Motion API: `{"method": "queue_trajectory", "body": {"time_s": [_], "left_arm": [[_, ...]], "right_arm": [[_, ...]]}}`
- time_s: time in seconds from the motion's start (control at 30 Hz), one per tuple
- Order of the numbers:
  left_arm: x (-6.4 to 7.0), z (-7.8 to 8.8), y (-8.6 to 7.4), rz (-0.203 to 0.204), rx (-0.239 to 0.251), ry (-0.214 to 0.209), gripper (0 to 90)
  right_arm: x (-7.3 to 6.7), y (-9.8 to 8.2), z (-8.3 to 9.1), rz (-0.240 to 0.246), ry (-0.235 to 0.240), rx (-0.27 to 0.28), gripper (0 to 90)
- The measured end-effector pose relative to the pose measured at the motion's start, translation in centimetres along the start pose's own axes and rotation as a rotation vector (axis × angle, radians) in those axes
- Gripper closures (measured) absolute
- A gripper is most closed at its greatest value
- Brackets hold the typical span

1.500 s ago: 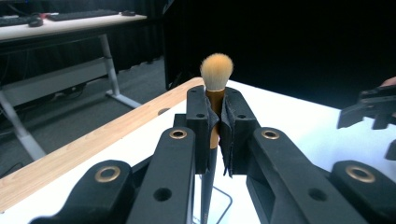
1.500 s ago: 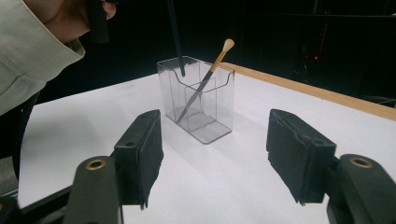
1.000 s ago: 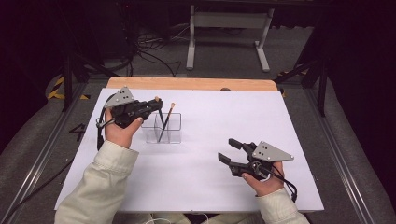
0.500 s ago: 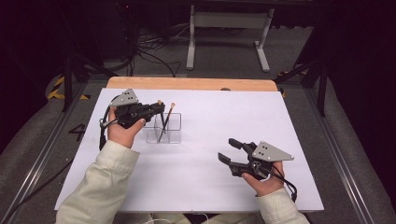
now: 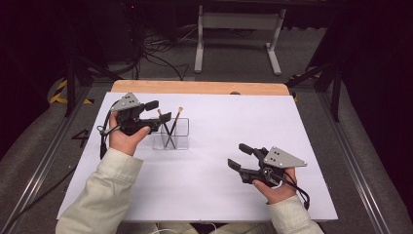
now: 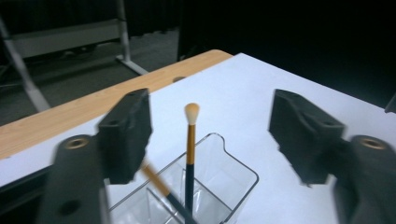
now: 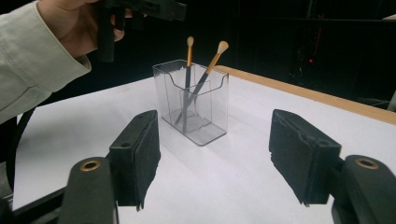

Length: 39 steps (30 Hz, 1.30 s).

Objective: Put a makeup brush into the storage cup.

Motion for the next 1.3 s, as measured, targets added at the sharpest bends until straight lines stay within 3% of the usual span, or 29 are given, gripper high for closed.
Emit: {"method": "queue_trajectory", "body": {"time_s": [0.23,0.47,0.77,1.03,1.13,1.3], "left_arm": [[0.2,2.6,0.1,-0.023,0.014,0.032,18.1],[1.4,4.7,-0.9,-0.042,0.020,-0.004,17.3],[2.4,6.9,-2.4,-0.032,0.027,-0.052,16.5],[2.4,8.3,-4.0,-0.020,0.035,-0.068,16.1],[2.3,8.5,-4.5,-0.008,0.043,-0.078,15.9],[2.4,8.4,-5.5,-0.021,0.021,-0.087,15.4]], "right_arm": [[0.5,0.4,-0.1,0.002,0.001,0.003,34.0],[1.6,1.0,0.2,-0.003,-0.007,0.003,31.8],[3.4,1.5,1.0,-0.021,-0.024,0.008,29.5],[4.3,1.1,1.5,-0.029,-0.035,-0.022,26.8],[4.7,1.0,1.9,-0.030,-0.042,-0.026,26.2],[5.2,0.6,2.4,-0.031,-0.049,-0.049,25.6]]}}
Point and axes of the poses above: each handheld gripper's, and its own axes: z roughly backward along the jaws, y roughly out of its top, x roughly to its right, the point moved 10 cm from there along -z, roughly forward along the jaws, and after that the axes turned 10 degrees about y, right-handed, at the moved point
